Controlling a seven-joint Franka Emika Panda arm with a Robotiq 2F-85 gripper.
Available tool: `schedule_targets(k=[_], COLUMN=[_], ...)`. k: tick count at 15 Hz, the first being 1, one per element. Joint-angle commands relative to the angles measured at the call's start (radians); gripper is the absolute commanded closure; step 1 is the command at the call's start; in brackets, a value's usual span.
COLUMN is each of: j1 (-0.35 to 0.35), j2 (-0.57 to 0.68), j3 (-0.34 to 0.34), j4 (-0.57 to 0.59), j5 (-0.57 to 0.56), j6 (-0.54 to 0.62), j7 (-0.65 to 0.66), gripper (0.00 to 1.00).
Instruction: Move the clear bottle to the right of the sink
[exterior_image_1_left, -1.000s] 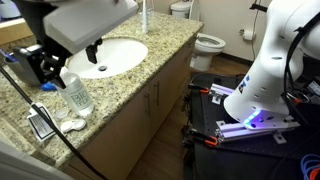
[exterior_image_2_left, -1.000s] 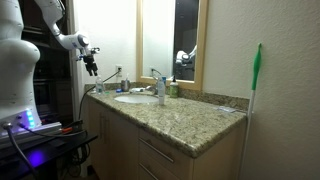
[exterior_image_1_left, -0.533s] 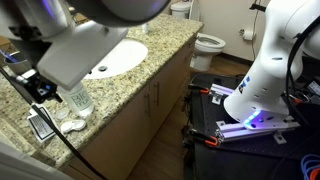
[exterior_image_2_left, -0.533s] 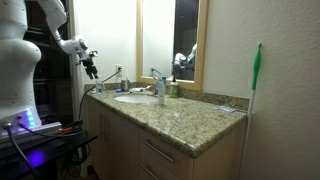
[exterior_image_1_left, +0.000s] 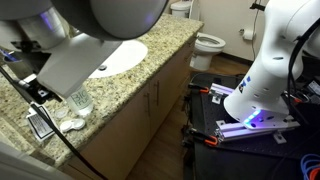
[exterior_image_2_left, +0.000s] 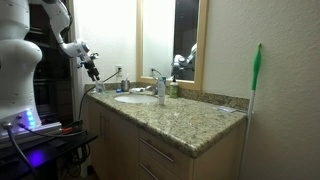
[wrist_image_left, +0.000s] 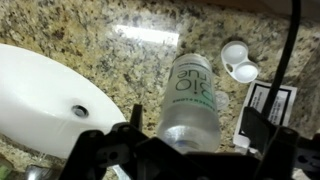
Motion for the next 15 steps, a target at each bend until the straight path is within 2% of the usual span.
schedule_targets(k=[1,8,9,10,11,12,13,15], j1=[0.023,0.021,0.019,0.012,0.008,0.007,0.007,0.009], j2=[-0.001,0.003,0.003,-0.01,-0.009,-0.007,-0.006,-0.007], j3=[-0.033,-0.049,-0.054,-0.065,-0.071,-0.077,-0.082,-0.086], j4=[0.0,0.002,0.001,-0.024,-0.024,-0.024,-0.025,-0.028], j5=[-0.006,-0.028,-0.038,-0.054,-0.049,-0.048,-0.045,-0.032], j6=[-0.001,0.009,0.016,0.032,0.034,0.036,0.037,0.044], j7=[0.006,0.022,0.026,0.034,0.021,0.018,0.018,0.007], gripper=[0.0,0.0,0.12,0.04,0.09,0.33,0.34,0.45])
